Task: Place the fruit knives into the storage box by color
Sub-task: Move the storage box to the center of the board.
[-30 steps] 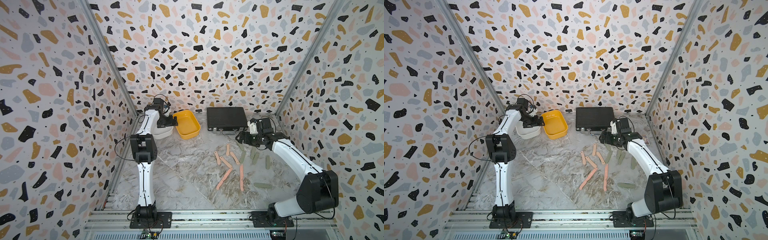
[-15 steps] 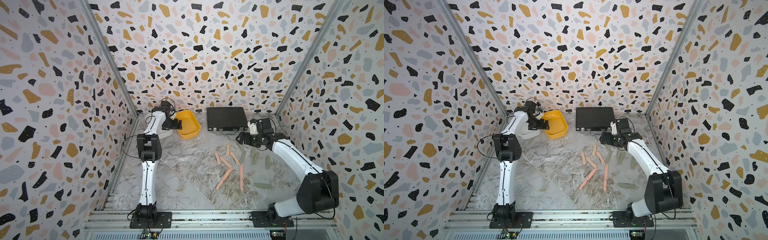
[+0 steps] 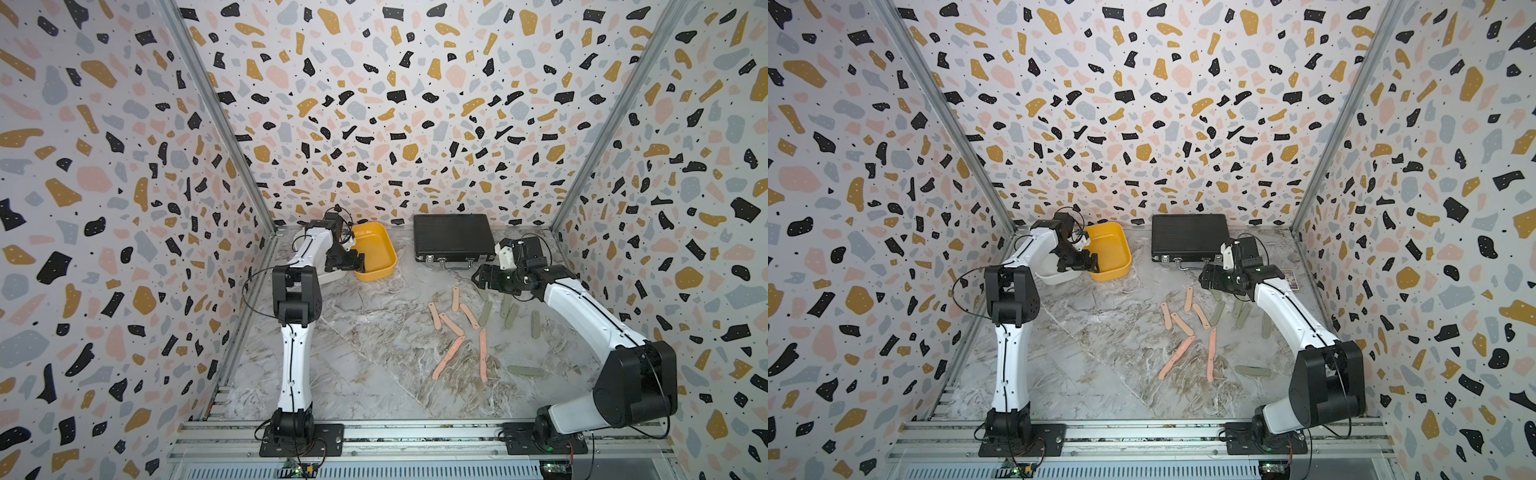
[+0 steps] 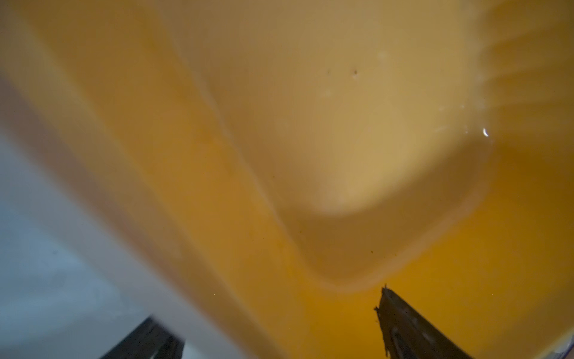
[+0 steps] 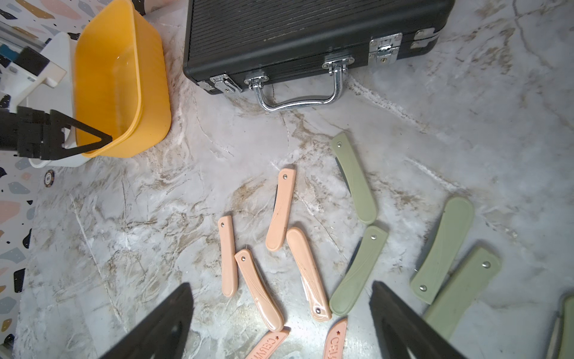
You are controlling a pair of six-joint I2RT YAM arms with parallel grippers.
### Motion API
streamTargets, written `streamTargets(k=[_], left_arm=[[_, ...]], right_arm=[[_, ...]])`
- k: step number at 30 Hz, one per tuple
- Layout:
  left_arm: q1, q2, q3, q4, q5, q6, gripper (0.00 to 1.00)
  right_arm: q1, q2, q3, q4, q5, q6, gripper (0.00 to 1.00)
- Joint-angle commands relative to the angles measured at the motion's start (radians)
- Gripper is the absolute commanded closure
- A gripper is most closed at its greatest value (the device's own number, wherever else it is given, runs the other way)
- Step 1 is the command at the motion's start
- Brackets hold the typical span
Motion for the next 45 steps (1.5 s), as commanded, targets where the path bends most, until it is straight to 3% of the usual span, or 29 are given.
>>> streamTargets(k=[1,22,36,45], left_arm=[[-0.013,-0.084,-0.082,-0.029,0.046,0.033,0.05],[-0.029,-0.399,-0.686,0.1,0.19,0.136,0.06],[-0.039,-0.538,-0.884,0.054,0.3,0.22,0.06],[-0.006,-0.664,-0.86,0.092,0.233,0.167,0.04]], right_arm=[[0.008,-0.013,-0.004,-0.006,-0.002,-0.01,0.09],[0.056,0.055,0.041,-0.02,-0.011,-0.014,0.08],[0.168,0.164,0.185,-0.098,0.049,-0.066,0.08],[0.237,0.195,0.254,-0.127,0.104,-0.085,0.08]])
